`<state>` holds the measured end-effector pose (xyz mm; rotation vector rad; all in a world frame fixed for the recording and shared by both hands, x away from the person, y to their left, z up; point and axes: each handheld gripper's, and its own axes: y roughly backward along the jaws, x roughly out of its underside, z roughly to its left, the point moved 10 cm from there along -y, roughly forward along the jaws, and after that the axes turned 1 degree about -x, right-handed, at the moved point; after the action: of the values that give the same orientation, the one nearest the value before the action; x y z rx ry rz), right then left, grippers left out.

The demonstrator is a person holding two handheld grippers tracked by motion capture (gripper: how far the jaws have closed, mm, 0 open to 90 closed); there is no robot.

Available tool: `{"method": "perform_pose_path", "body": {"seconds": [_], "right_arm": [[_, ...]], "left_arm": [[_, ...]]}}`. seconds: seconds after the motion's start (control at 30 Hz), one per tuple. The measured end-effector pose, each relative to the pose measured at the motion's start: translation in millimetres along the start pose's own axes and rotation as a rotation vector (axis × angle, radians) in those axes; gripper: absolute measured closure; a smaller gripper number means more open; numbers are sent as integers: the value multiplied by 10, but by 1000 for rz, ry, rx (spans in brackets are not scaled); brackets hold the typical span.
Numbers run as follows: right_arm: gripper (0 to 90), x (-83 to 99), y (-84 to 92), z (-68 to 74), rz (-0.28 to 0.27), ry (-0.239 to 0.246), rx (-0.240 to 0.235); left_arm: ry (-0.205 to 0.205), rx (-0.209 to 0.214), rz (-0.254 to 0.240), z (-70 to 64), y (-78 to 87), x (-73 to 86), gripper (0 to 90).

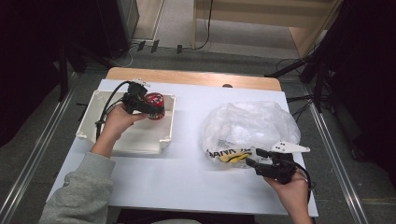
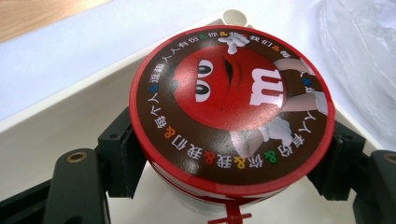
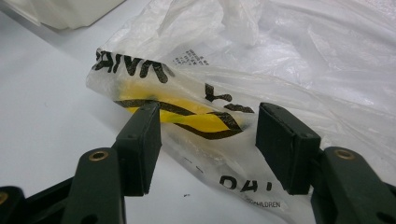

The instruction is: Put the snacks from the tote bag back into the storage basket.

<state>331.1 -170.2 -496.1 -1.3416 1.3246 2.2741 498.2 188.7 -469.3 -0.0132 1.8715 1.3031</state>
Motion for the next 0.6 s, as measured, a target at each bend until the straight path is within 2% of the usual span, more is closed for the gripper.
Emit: {"method": "perform_pose_path", "body": {"seconds": [0.5,0.6], "right_arm": [[419,19,14,4,2,0,5],[420,24,14,10,4,3,5]], "left_arm": [[-9,-9,12,15,-159,17,261],[-8,0,7,13,-184,17,262]]}}
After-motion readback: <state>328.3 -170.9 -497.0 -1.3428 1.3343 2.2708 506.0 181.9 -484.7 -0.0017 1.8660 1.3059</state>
